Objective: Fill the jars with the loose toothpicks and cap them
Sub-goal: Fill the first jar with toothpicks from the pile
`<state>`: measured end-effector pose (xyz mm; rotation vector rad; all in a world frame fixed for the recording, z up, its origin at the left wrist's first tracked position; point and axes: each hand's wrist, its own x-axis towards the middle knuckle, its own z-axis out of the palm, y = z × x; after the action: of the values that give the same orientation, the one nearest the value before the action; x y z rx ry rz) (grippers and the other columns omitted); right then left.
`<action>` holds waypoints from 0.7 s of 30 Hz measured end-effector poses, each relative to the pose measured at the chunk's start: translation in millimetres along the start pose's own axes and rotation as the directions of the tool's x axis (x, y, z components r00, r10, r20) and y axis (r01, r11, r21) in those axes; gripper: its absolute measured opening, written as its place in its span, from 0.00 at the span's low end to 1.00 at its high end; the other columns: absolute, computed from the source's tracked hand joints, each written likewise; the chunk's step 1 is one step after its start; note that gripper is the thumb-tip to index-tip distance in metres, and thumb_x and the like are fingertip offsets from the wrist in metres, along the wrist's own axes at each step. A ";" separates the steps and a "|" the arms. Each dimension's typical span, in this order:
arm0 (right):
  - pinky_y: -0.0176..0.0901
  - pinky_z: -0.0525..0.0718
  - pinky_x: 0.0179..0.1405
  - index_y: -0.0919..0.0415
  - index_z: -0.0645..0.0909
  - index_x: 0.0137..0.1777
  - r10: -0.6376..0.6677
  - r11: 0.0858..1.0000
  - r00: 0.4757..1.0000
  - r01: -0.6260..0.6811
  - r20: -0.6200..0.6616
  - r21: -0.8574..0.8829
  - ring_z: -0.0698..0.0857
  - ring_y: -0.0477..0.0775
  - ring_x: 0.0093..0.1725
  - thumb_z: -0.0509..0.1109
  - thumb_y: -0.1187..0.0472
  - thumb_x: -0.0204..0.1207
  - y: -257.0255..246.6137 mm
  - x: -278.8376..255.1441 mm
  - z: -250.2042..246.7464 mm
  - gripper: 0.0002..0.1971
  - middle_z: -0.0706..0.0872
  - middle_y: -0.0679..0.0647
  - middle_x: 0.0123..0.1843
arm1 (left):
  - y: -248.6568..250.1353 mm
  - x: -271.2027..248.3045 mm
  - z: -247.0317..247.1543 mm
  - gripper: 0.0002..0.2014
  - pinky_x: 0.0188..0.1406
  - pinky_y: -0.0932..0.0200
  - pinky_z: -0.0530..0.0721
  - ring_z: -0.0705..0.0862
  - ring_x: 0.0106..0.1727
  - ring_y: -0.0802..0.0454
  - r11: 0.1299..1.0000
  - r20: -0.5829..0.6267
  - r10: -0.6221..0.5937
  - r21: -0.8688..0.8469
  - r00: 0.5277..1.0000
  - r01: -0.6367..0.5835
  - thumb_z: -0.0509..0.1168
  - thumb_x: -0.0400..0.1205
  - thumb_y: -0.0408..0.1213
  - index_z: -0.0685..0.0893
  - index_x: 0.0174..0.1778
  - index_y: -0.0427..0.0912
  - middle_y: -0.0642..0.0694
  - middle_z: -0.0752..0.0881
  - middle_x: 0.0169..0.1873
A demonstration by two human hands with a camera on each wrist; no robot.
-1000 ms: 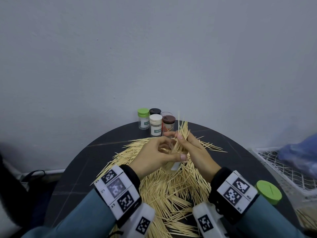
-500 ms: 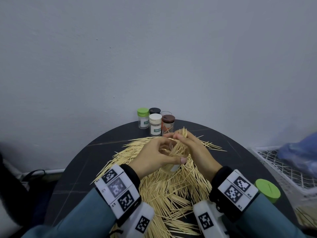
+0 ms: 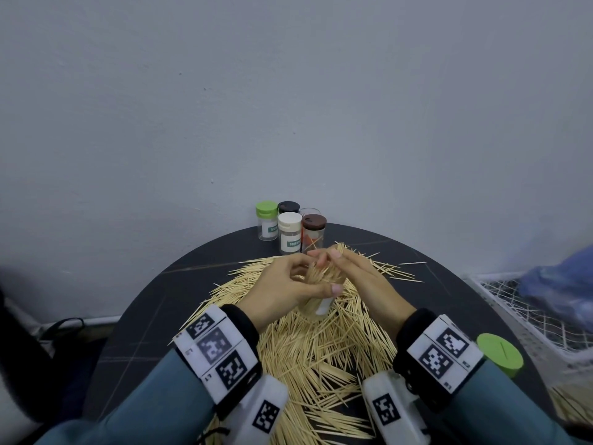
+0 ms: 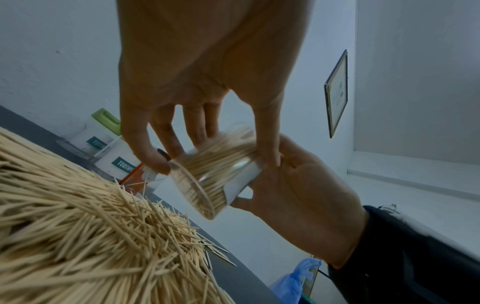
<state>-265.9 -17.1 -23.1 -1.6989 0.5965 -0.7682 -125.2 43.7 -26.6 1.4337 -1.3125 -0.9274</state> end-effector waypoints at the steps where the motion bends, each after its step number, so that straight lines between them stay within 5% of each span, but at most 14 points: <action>1: 0.27 0.68 0.62 0.61 0.80 0.47 -0.003 1.000 1.000 0.003 -0.010 -0.006 0.79 0.30 0.61 0.49 0.48 0.82 0.8 0.3 -0.2 0.21 0.84 0.42 0.60 | 0.7 -0.7 0.4 0.24 0.47 0.72 0.81 0.84 0.55 0.59 1.000 0.006 0.003 0.013 1.000 -0.003 0.78 0.68 0.42 0.82 0.60 0.47 0.53 0.87 0.51; 4: 0.39 0.65 0.67 0.59 0.81 0.46 -0.028 0.999 0.997 0.026 -0.067 -0.025 0.79 0.37 0.65 0.44 0.40 0.77 5.3 3.6 -3.3 0.29 0.85 0.43 0.60 | 1.2 -0.7 1.0 0.28 0.42 0.75 0.75 0.79 0.54 0.67 0.999 0.000 0.003 0.049 1.000 -0.003 0.78 0.68 0.43 0.79 0.64 0.49 0.55 0.84 0.53; 11: 0.24 0.73 0.57 0.59 0.82 0.48 -0.081 0.994 0.997 0.080 -0.001 -0.074 0.80 0.37 0.59 0.55 0.62 0.84 12.5 5.3 -5.2 0.13 0.84 0.53 0.59 | 0.0 0.3 0.9 0.30 0.55 0.60 0.83 0.85 0.58 0.55 1.000 -0.004 -0.010 -0.005 1.000 0.009 0.79 0.61 0.48 0.83 0.60 0.47 0.50 0.88 0.53; 15: 0.34 0.74 0.63 0.56 0.79 0.60 -0.058 0.998 0.996 0.057 -0.071 -0.018 0.79 0.39 0.65 0.55 0.56 0.84 14.3 5.0 -6.1 0.13 0.83 0.47 0.63 | 0.7 -0.1 1.1 0.28 0.49 0.66 0.80 0.84 0.56 0.57 1.000 -0.018 -0.009 0.006 1.000 0.009 0.79 0.64 0.46 0.83 0.60 0.48 0.51 0.87 0.52; 19: 0.47 0.79 0.63 0.56 0.81 0.60 -0.043 0.998 0.994 0.037 -0.102 -0.057 0.82 0.49 0.62 0.59 0.58 0.83 15.9 6.7 -8.5 0.12 0.84 0.50 0.59 | -1.1 1.3 -1.2 0.25 0.45 0.67 0.81 0.85 0.54 0.57 0.998 -0.103 0.005 0.063 0.995 0.001 0.80 0.65 0.45 0.84 0.57 0.46 0.51 0.87 0.51; 21: 0.44 0.81 0.57 0.56 0.83 0.58 -0.062 0.989 0.993 0.047 -0.101 -0.143 0.83 0.47 0.56 0.64 0.60 0.80 16.5 7.0 -9.7 0.10 0.86 0.50 0.54 | -2.5 2.0 -3.5 0.25 0.47 0.64 0.82 0.84 0.54 0.56 0.996 -0.162 0.004 0.093 0.987 0.011 0.81 0.64 0.46 0.84 0.56 0.46 0.51 0.87 0.52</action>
<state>-268.5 -32.5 -36.3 -1.8179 0.6931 -0.8760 -120.9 42.2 -28.0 1.5495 -1.2463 -0.7433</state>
